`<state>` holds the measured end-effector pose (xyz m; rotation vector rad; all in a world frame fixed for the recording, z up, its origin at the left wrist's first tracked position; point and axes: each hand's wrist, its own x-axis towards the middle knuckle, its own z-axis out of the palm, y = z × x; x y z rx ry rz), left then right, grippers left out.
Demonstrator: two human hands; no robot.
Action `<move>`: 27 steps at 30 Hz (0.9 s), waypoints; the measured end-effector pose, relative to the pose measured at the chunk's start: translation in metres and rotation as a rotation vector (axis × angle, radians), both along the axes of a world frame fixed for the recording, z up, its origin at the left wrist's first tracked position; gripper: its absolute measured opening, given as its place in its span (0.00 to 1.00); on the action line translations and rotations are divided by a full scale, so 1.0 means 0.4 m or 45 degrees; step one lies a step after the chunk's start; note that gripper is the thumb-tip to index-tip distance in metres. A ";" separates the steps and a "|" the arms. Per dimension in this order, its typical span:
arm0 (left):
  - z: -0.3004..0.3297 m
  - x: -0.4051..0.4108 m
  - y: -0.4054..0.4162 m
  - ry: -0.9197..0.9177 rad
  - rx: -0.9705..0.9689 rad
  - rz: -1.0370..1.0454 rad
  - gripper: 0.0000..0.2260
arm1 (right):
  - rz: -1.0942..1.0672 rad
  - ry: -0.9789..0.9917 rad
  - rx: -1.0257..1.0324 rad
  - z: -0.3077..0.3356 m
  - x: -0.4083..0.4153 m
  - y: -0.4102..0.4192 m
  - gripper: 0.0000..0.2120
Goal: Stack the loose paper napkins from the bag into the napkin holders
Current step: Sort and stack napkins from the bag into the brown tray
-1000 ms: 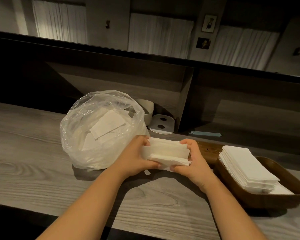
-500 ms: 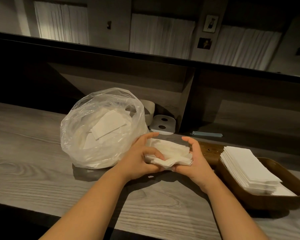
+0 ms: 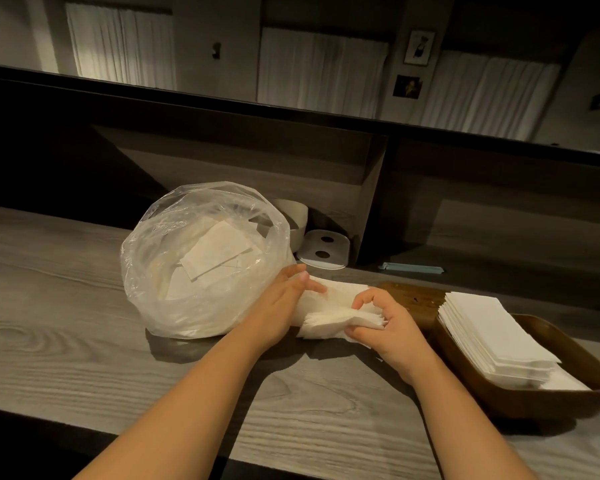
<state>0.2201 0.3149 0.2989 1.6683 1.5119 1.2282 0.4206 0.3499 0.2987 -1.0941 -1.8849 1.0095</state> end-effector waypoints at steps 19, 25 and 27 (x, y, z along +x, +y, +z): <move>0.000 0.033 0.033 0.437 0.280 0.219 0.04 | 0.030 -0.035 -0.077 0.003 0.008 0.006 0.13; 0.005 -0.007 0.015 0.046 0.319 0.195 0.07 | 0.010 -0.011 -0.081 -0.002 0.011 0.007 0.12; 0.015 -0.008 0.003 -0.169 0.360 0.127 0.04 | 0.007 -0.016 -0.085 -0.003 0.011 0.009 0.12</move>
